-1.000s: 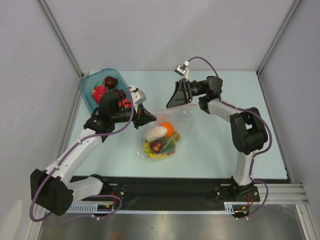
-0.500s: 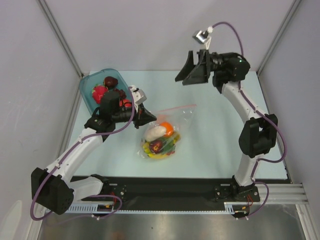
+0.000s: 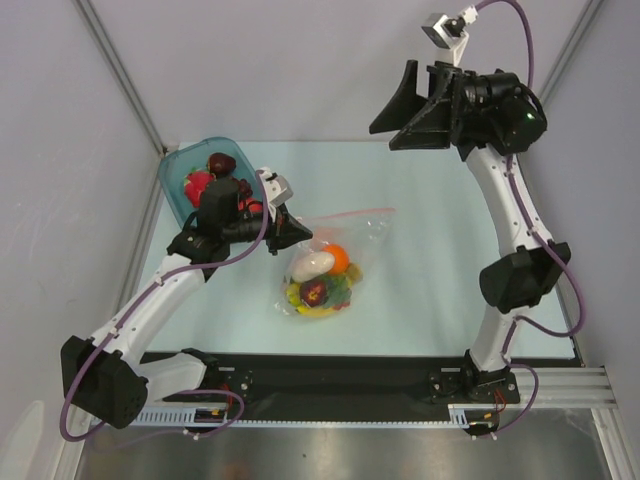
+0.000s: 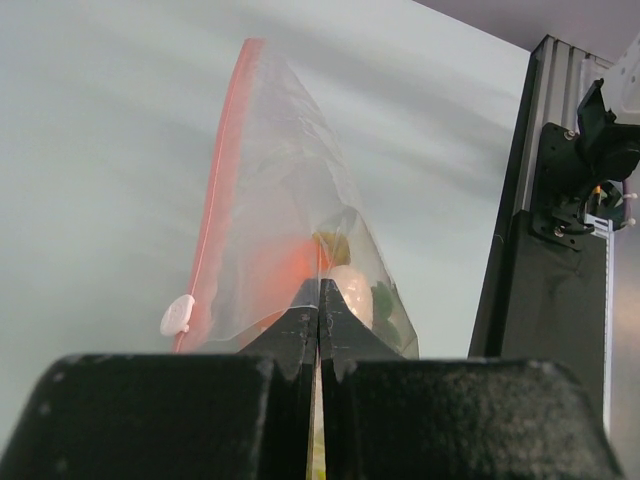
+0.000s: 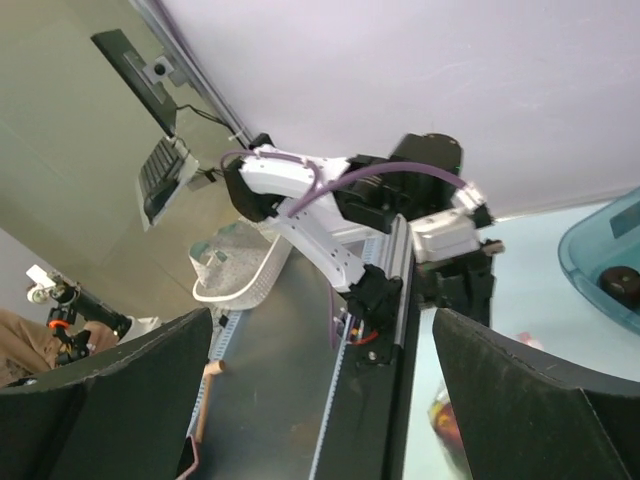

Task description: Open the zip-top bag and remove the fake food

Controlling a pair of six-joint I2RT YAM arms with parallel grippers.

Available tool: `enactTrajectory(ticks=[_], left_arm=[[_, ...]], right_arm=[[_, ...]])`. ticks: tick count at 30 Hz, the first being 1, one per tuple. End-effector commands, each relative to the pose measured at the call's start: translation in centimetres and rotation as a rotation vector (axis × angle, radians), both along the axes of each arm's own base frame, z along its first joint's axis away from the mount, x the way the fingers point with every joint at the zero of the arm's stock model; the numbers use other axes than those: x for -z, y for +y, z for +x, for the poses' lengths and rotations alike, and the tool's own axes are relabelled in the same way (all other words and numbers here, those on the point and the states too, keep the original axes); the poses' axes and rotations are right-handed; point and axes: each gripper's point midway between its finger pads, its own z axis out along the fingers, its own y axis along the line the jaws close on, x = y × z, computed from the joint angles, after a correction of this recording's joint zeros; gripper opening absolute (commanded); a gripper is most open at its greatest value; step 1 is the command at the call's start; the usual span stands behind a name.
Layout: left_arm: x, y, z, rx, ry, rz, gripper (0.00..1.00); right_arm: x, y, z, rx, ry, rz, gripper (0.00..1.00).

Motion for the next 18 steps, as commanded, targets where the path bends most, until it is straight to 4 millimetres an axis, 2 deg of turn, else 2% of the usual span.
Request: enactTrajectory(ticks=[1, 2, 3, 4, 5, 6, 7, 8, 9, 10, 12, 13, 17, 18], left_arm=[[-2.7, -0.5, 0.3, 0.014, -0.064, -0.031, 0.00], [-2.7, -0.5, 0.2, 0.014, -0.060, -0.033, 0.00], [-2.8, -0.5, 0.1, 0.014, -0.064, -0.035, 0.00], [-2.9, -0.5, 0.1, 0.014, -0.065, -0.037, 0.00], [-3.0, -0.5, 0.1, 0.012, -0.065, -0.040, 0.00], [-3.0, -0.4, 0.1, 0.010, -0.067, -0.040, 0.00], [-3.0, -0.3, 0.2, 0.000, -0.070, -0.037, 0.00], [-2.8, -0.3, 0.2, -0.001, -0.066, -0.034, 0.00], [-2.7, -0.3, 0.1, 0.003, -0.064, -0.031, 0.00], [-2.5, -0.3, 0.2, -0.001, -0.061, -0.026, 0.01], [-2.2, -0.4, 0.2, 0.001, -0.054, -0.024, 0.00], [-2.1, -0.4, 0.2, 0.002, -0.051, -0.025, 0.00], [-1.3, -1.0, -0.4, 0.039, -0.079, 0.011, 0.00], [-0.9, -1.4, -0.8, 0.063, -0.081, 0.021, 0.00]], right_arm=[[-1.2, -1.9, -6.5, 0.016, -0.254, -0.012, 1.00], [-2.5, -2.5, -8.6, 0.022, -0.312, 0.013, 1.00], [-2.8, -2.5, -8.8, 0.021, -0.228, 0.022, 1.00], [-3.2, -2.6, -8.6, 0.043, -0.336, 0.061, 1.00], [-3.7, -3.1, -8.3, 0.080, -0.352, 0.079, 1.00], [-5.2, -3.5, -9.2, 0.132, -0.188, 0.079, 1.00], [-5.7, -3.8, -8.3, 0.208, -0.208, 0.094, 1.00], [-6.5, -4.4, -6.4, 0.353, -0.514, 0.127, 1.00], [-4.3, -5.1, -2.5, 0.623, -0.292, 0.031, 1.00], [-5.2, -5.8, -2.3, 0.719, -0.360, 0.015, 1.00], [-4.1, -6.7, -0.1, 0.814, -0.330, -0.021, 1.00], [-3.2, -6.7, 0.7, 0.826, -0.297, -0.038, 1.00], [3.0, -5.2, 3.7, 0.781, -0.196, -0.141, 1.00], [6.1, -4.4, 4.5, 0.720, -0.162, -0.167, 1.00]])
